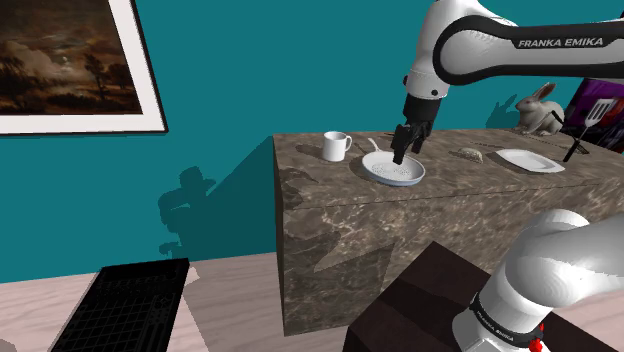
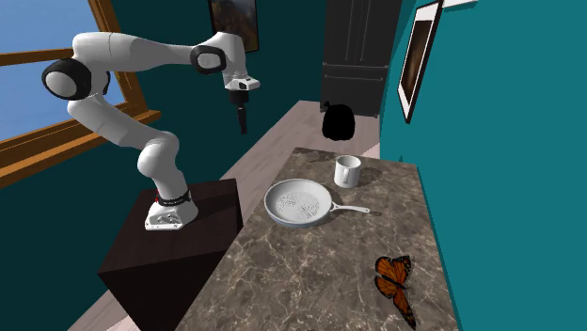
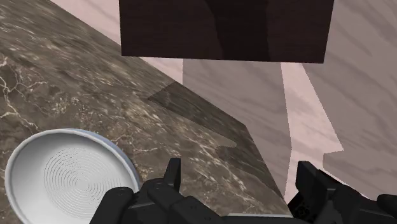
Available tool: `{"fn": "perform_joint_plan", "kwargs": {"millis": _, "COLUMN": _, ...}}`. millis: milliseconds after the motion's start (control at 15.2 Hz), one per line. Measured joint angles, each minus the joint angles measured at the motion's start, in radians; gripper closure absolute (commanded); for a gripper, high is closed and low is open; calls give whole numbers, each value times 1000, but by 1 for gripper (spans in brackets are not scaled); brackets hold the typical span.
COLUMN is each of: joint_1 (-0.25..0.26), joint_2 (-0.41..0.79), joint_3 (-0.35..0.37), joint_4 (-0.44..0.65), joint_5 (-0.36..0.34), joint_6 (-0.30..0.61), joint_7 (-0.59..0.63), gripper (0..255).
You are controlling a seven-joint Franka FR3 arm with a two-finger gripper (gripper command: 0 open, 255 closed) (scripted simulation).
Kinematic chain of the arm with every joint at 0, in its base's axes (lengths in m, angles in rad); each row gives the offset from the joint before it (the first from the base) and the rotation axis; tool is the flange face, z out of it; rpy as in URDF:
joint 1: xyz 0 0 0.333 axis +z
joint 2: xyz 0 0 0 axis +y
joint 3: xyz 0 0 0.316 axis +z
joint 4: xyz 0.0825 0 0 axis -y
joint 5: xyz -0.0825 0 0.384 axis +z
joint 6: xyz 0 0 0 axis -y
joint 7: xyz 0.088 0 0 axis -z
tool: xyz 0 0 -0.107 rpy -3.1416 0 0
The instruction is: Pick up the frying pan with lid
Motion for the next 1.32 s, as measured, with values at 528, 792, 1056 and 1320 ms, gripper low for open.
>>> {"fn": "perform_joint_plan", "kwargs": {"millis": 528, "joint_1": -47, "joint_2": 164, "joint_3": -67, "joint_4": 35, "joint_5": -18, "joint_6": 160, "joint_7": -25, "gripper": 0}}
{"fn": "perform_joint_plan", "kwargs": {"millis": 792, "joint_1": -75, "joint_2": 280, "joint_3": -118, "joint_4": 75, "joint_5": -21, "joint_6": 257, "joint_7": -51, "gripper": 0}}
{"fn": "perform_joint_plan", "kwargs": {"millis": 1056, "joint_1": -95, "joint_2": 409, "joint_3": -164, "joint_4": 143, "joint_5": -6, "joint_6": 338, "joint_7": -77, "gripper": 0}}
{"fn": "perform_joint_plan", "kwargs": {"millis": 1320, "joint_1": -113, "joint_2": 540, "joint_3": -209, "joint_4": 222, "joint_5": 26, "joint_6": 408, "joint_7": -111, "gripper": 0}}
